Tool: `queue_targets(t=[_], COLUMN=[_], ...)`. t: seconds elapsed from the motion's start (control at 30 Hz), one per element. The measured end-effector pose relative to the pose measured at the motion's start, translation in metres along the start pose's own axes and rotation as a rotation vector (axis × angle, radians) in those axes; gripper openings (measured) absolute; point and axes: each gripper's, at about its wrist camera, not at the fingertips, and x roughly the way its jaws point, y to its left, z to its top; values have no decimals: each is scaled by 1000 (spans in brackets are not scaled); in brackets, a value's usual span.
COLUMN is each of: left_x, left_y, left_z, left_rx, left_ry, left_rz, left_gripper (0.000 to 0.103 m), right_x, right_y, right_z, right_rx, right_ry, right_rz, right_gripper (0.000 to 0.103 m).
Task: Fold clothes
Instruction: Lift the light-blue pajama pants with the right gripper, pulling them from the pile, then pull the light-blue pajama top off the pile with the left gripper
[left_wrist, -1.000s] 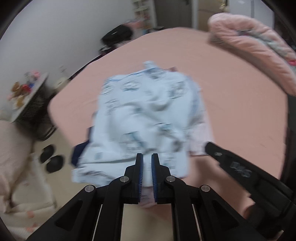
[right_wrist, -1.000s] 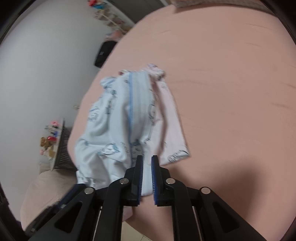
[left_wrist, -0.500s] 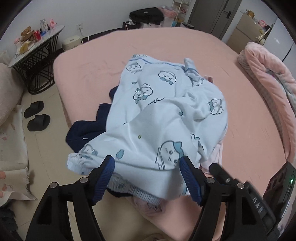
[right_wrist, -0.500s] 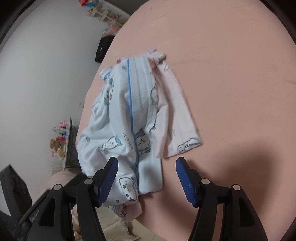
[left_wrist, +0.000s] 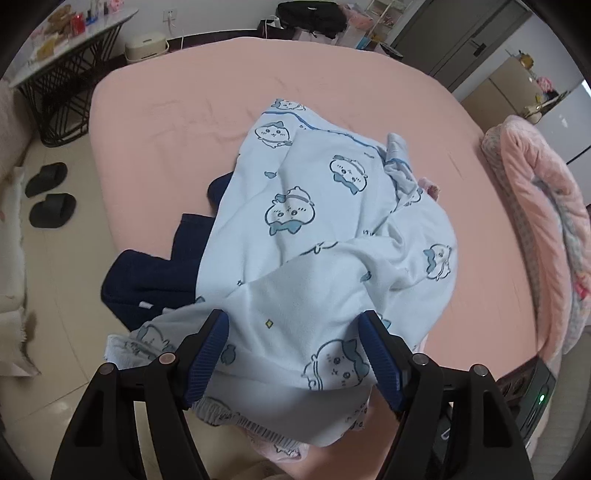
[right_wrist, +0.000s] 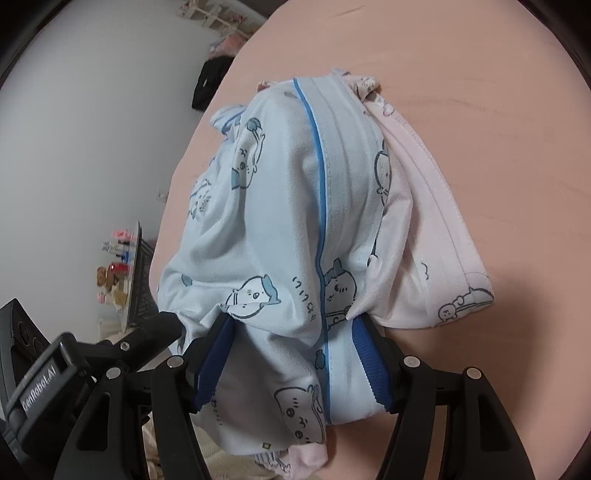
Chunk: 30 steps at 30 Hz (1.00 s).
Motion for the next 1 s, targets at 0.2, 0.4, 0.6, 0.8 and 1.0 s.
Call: queue_targets(t=[0.2, 0.4, 0.6, 0.8, 1.0], left_x=[24, 37, 48, 46, 37], left_y=[-2, 6, -1, -2, -11], left_z=[0, -5, -18, -30, -44], left_rx=[-8, -54, -65, -87, -40], left_ry=[66, 87, 9, -56, -100], left_rz=[-17, -95, -69, -75, -74], left_gripper=[74, 90, 97, 94, 63], right_x=[4, 8, -9, -10, -11], right_y=[0, -3, -25, -34, -17], right_z=[-9, -11, -8, -7, -12], right_rx=[-21, -25, -10, -3, -136], right_ry=[-53, -54, -32, -51, -92], right_rz=[-26, -17, 4, -1, -45], right_gripper=[66, 66, 67, 66, 35])
